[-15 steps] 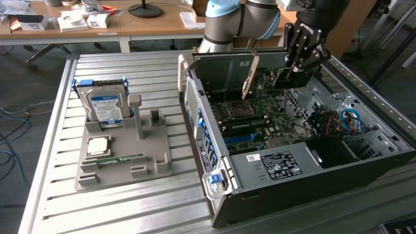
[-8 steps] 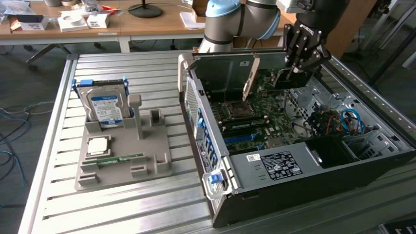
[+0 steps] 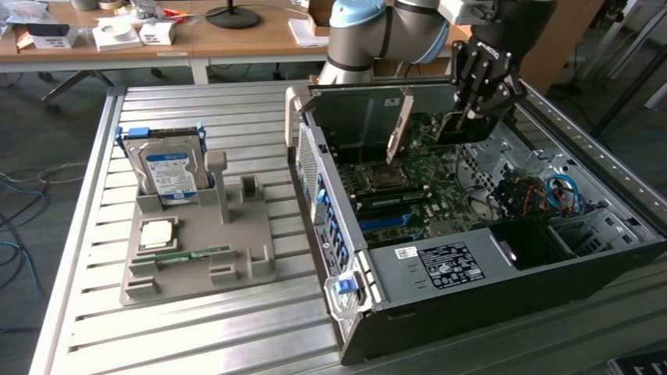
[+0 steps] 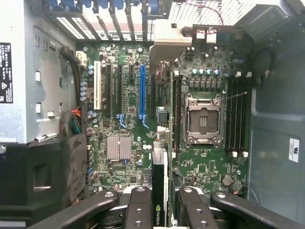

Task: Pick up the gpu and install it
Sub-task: 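Insert the gpu into the slot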

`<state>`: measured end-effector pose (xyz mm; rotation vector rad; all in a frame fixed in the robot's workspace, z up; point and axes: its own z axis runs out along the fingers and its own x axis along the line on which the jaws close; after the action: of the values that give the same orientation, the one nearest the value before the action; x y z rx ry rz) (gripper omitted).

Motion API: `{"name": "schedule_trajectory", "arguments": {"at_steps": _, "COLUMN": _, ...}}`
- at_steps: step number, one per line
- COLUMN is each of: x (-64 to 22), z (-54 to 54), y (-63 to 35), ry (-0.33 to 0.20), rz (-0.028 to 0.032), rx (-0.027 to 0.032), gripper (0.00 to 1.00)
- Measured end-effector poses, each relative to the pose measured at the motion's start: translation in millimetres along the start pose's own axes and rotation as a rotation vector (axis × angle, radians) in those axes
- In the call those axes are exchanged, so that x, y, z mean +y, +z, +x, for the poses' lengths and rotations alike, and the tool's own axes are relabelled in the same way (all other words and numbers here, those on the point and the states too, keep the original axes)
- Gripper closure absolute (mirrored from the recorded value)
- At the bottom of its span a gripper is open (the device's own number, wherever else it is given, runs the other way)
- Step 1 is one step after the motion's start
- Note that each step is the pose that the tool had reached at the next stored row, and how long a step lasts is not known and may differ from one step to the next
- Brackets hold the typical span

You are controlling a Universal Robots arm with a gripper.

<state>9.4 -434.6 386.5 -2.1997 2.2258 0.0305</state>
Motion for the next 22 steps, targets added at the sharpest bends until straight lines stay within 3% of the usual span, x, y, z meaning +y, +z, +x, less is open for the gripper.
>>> {"name": "schedule_trajectory", "arguments": {"at_steps": 8, "x": 1.2, "z": 0.2, "y": 3.5, "ry": 0.0, "rz": 0.0, "rx": 0.0, "gripper": 0.74}}
{"name": "schedule_trajectory", "arguments": {"at_steps": 17, "x": 1.8, "z": 0.5, "y": 17.2, "ry": 0.0, "rz": 0.0007, "rx": -0.0023, "gripper": 0.74}}
{"name": "schedule_trajectory", "arguments": {"at_steps": 20, "x": 1.8, "z": 0.5, "y": 17.5, "ry": 0.0, "rz": 0.0006, "rx": -0.0019, "gripper": 0.74}}
{"name": "schedule_trajectory", "arguments": {"at_steps": 22, "x": 5.7, "z": 0.5, "y": 17.9, "ry": 0.0, "rz": 0.0035, "rx": -0.0021, "gripper": 0.74}}
